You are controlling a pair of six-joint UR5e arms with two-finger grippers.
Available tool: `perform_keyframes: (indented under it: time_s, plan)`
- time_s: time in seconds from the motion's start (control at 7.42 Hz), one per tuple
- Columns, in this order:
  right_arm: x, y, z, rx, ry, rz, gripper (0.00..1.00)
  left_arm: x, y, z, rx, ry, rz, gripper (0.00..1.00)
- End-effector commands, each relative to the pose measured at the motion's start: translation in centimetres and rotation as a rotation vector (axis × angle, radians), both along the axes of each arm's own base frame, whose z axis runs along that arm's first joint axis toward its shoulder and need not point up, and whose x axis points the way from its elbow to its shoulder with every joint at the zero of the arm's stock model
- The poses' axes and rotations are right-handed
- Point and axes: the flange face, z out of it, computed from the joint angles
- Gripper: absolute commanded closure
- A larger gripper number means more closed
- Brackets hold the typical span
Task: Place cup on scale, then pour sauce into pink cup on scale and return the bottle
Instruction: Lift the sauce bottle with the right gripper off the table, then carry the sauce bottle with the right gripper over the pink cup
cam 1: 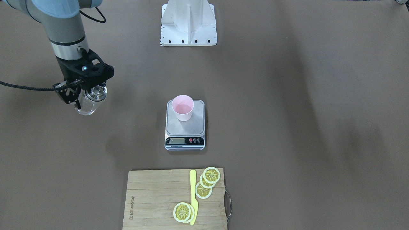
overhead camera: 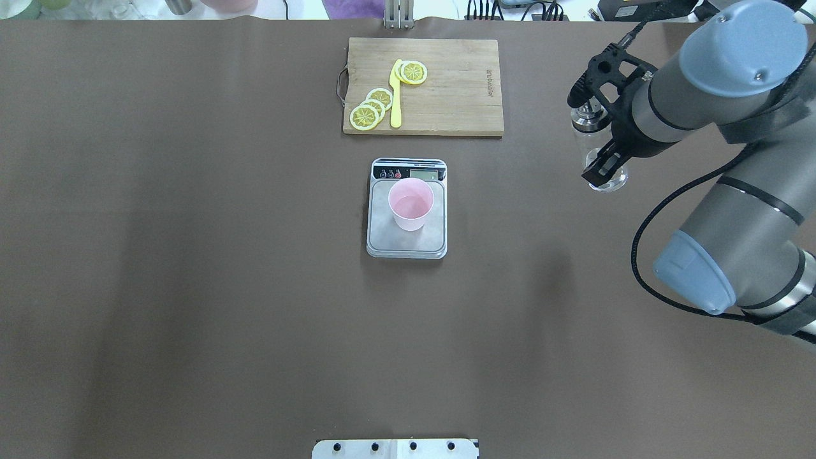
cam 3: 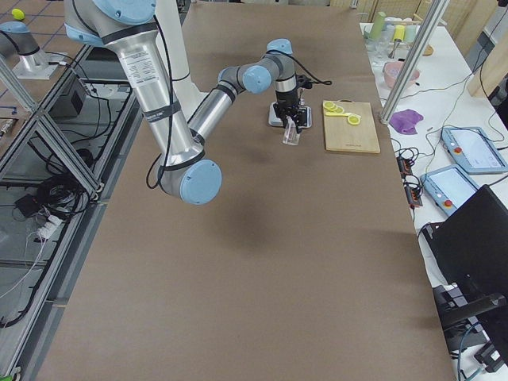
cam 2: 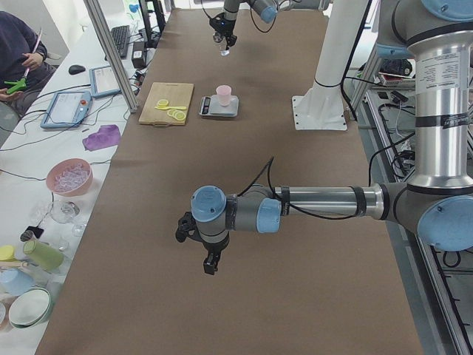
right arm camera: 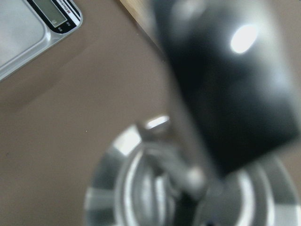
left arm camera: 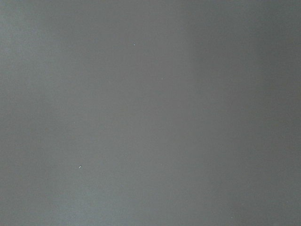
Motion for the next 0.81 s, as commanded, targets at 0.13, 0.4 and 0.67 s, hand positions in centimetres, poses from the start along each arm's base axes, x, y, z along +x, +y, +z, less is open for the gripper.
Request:
perform_keyframes:
  time_s: [0.13, 0.4, 0.67]
  plan:
    - [-3.3, 2.0, -0.4, 0.046, 0.147, -0.015, 1.00, 0.0, 0.0, 0.3, -0.008, 0.000, 0.000, 0.02]
    - [-5.0, 2.7, -2.0, 0.064, 0.219, -0.031, 1.00, 0.0, 0.2, 0.5, -0.012, 0.000, -0.002, 0.02]
    - [-6.1, 2.8, -2.1, 0.071, 0.245, -0.062, 1.00, -0.1, 1.2, 1.4, -0.029, -0.001, -0.001, 0.02]
